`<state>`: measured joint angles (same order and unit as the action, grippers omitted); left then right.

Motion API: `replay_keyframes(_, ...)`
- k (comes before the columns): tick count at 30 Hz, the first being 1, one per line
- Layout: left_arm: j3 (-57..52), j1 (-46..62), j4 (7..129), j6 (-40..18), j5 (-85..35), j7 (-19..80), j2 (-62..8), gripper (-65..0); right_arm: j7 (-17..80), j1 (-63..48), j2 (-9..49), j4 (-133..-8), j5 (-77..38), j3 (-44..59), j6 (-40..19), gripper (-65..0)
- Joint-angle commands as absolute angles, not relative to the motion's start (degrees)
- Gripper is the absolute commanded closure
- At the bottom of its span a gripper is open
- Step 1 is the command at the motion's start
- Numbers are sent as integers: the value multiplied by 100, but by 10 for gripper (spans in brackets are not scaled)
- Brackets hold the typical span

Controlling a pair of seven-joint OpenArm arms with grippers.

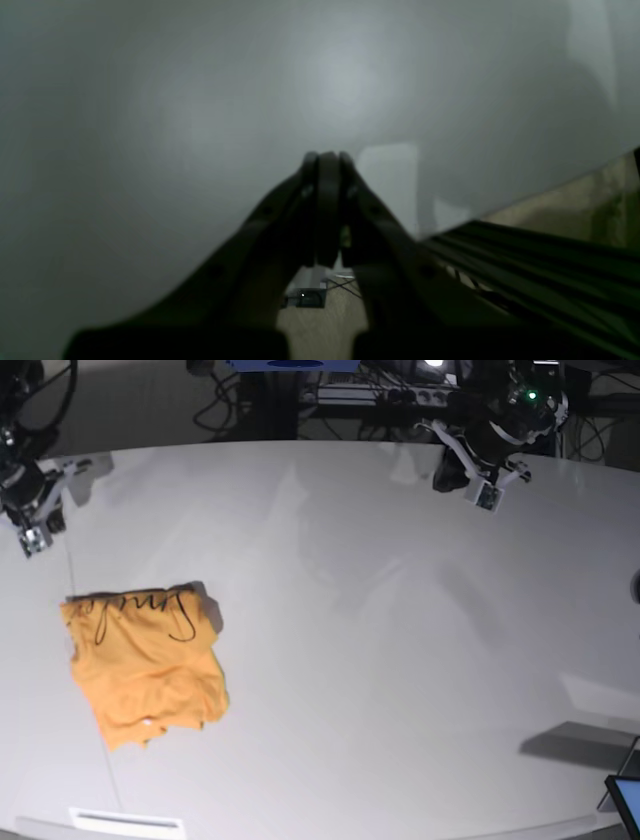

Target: Fold the T-shirt properly

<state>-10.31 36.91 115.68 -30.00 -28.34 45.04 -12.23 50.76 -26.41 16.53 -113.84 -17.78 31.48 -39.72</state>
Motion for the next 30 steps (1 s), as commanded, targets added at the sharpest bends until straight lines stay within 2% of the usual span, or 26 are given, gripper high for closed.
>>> replay_keyframes(1,-1059,3811,11679,-3020,-2914,4400,-1262,0,4954,-2782,1719,-11477,-1886,3257,-4000,-33)
replay_keyframes(6,-1068,4163,11749,-3020,-2914,4391,-1262,0,5007,-3433,1587,-11477,-2440,3776,-4000,-33)
replay_keyframes(15,-1270,4884,11767,-3020,-2923,4391,-1262,0,4971,-4470,1420,-11442,-2519,4435,-4000,-33)
replay_keyframes(23,-1270,5393,11714,-3020,-2870,4409,-1270,0,4971,-5174,1095,-11231,-2422,4145,-4000,-33)
replay_keyframes(30,-1209,5262,10905,-2985,-2360,4400,-1376,0,4532,-5015,725,-10026,-1068,3275,-4000,-33)
